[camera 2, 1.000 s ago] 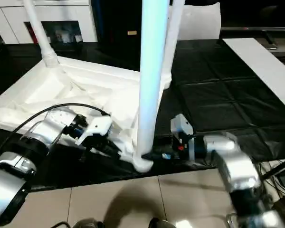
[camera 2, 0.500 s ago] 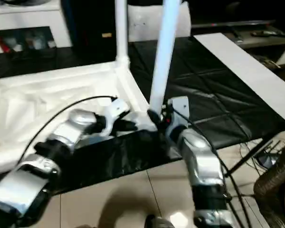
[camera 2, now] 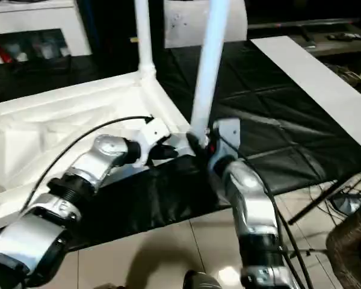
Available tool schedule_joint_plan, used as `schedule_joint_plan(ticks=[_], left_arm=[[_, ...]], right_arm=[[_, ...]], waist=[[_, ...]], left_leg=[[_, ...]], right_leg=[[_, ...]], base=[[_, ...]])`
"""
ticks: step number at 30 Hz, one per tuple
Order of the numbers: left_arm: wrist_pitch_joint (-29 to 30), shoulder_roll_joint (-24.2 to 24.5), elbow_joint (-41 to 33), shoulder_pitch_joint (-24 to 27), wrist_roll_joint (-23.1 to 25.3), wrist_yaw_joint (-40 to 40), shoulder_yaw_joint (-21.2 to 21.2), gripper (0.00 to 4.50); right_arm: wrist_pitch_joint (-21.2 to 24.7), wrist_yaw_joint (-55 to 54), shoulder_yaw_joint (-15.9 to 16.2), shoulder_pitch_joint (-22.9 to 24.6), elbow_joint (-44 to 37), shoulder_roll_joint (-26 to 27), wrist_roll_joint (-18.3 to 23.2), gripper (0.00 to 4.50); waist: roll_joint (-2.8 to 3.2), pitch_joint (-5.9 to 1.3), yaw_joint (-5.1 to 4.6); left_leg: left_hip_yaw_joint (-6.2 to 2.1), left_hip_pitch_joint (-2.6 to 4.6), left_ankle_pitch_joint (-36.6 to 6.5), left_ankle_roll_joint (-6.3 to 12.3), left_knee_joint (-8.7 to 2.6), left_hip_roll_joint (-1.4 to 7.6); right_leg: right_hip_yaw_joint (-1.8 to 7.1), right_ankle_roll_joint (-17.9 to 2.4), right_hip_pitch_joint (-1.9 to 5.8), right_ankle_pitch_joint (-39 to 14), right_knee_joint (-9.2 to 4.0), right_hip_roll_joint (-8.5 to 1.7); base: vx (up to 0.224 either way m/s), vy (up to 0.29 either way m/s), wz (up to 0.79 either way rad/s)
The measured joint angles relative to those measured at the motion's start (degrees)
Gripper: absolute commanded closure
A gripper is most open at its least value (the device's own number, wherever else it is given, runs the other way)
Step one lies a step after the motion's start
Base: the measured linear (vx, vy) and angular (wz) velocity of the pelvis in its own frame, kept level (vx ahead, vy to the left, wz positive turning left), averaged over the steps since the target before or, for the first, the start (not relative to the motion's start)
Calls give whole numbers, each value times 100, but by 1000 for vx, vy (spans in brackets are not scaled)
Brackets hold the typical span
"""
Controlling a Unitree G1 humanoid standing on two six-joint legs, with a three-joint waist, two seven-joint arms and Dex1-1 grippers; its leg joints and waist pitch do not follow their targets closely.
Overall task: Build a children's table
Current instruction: Rotate leg to tighten
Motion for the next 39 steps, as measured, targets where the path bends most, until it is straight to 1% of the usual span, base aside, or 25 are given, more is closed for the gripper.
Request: schedule_joint_plan(ticks=[2,3,4,5,6,7,9,10,11,12,13,15,17,18,21,25,28,33,35,37,39], left_arm=[[-250,114,-2,54,20,-237,-20,450],[-399,189,-43,112,-5,-467,-49,450],[-497,250,-44,121,-5,-578,-74,450],[-598,321,-49,131,-14,-720,-104,450],[-772,434,-55,162,-27,-960,-127,450],[-891,519,-55,186,-36,-1114,-140,450],[-1133,776,-54,224,-90,-1615,-190,450],[-1199,828,-54,243,-124,-1803,-217,450],[-1282,918,-45,248,-139,-2002,-232,450],[-1387,994,-44,248,-150,-2239,-267,450],[-1458,1032,-42,243,-147,-2352,-296,450],[-1588,1089,9,190,-133,-2557,-362,450],[-1716,1081,117,128,-124,-2674,-431,450],[-1774,1094,186,73,-108,-2781,-475,450],[-1948,1189,351,11,-90,-2981,-473,450],[-2095,1280,475,-48,-69,-3234,-486,450],[-2199,1367,486,-48,-87,-3520,-517,450],[-2301,1392,480,-40,-140,-3776,-559,450],[-2336,1389,468,-20,-140,-3817,-566,450],[-2374,1377,455,-13,-132,-3830,-577,450],[-2379,1347,413,-11,-129,-3835,-584,450]], right_arm=[[-59,464,159,84,-1,-253,132,94],[-78,814,228,101,-3,-494,211,88],[-93,1038,254,101,-13,-633,234,80],[-97,1271,272,125,-57,-779,277,60],[-103,1635,324,155,-125,-1012,346,60],[-111,1868,346,178,-172,-1156,381,45],[-165,2340,338,191,-207,-1524,425,45],[-193,2388,228,186,-207,-1626,425,45],[-209,2551,173,169,-211,-1750,441,45],[-225,2777,164,148,-234,-1923,455,45],[-229,2896,146,126,-237,-1982,483,45],[-233,3198,214,112,-311,-2102,618,45],[-234,3468,272,112,-362,-2243,682,45],[-233,3665,307,112,-373,-2432,717,45],[-234,3990,299,112,-373,-2743,811,45],[-298,4208,298,111,-325,-2877,820,45],[-368,4265,293,84,-210,-2880,819,45],[-462,4319,370,42,-132,-2826,825,45],[-469,4364,454,6,-79,-2728,838,70],[-468,4434,510,-62,22,-2576,885,81],[-461,4511,581,-123,33,-2537,935,104]], waist=[[0,3,19],[-2,5,48],[-6,7,62],[-7,8,80],[-7,8,103],[-9,9,120],[-11,11,158],[-11,11,175],[-13,12,210],[-14,11,273],[-15,11,314],[-15,11,381],[-16,11,418],[-17,12,441],[-18,11,458],[-18,11,465],[-18,11,466],[-19,10,527],[-19,10,534],[-19,10,560],[-20,10,612]], left_leg=[[-2,-15,5,-3,1,2],[-2,-16,5,-4,3,2],[-2,-18,5,-4,8,3],[-2,-20,5,-4,9,2],[-1,-21,4,-4,11,1],[-2,-22,4,-4,12,1],[-2,-18,4,-5,12,2],[-2,-18,4,-5,11,1],[-4,-14,4,-5,13,0],[-1,6,4,-5,14,0],[-1,12,4,-5,15,0],[3,15,4,-5,19,-5],[8,14,4,-5,23,-6],[8,12,3,-5,26,-5],[10,14,4,-6,25,1],[10,12,13,-20,18,4],[10,13,13,-21,19,3],[9,15,13,-21,19,2],[9,13,13,-21,19,2],[9,12,13,-21,20,3],[9,17,13,-21,20,3]], right_leg=[[-2,2,-14,-1,2,1],[-1,3,-12,-2,2,0],[-1,2,-12,-1,3,0],[0,2,-13,-1,2,-2],[1,0,-13,0,2,-3],[1,0,-12,0,3,-3],[1,-3,-16,2,3,-4],[4,-4,-12,2,7,-4],[4,-4,-10,0,13,-6],[4,-4,-7,0,13,-8],[5,-3,-4,0,15,-9],[7,-4,-4,-1,19,-16],[11,-5,-4,0,20,-18],[12,-5,-5,1,20,-18],[10,-2,-1,-1,27,-13],[7,26,2,-18,31,-10],[8,26,2,-18,31,-11],[8,17,0,-13,31,-13],[8,2,-1,-4,31,-13],[7,2,-2,-4,33,-13],[7,3,-2,-4,33,-13]], base=[[0,0,0],[0,0,0],[0,0,0],[0,0,0],[0,0,0],[0,0,0],[0,0,0],[0,0,0],[0,0,0],[0,0,0],[0,0,0],[0,0,0],[0,0,0],[0,0,0],[0,0,0],[0,0,0],[0,0,0],[0,0,0],[0,0,0],[0,0,0],[0,0,0]])
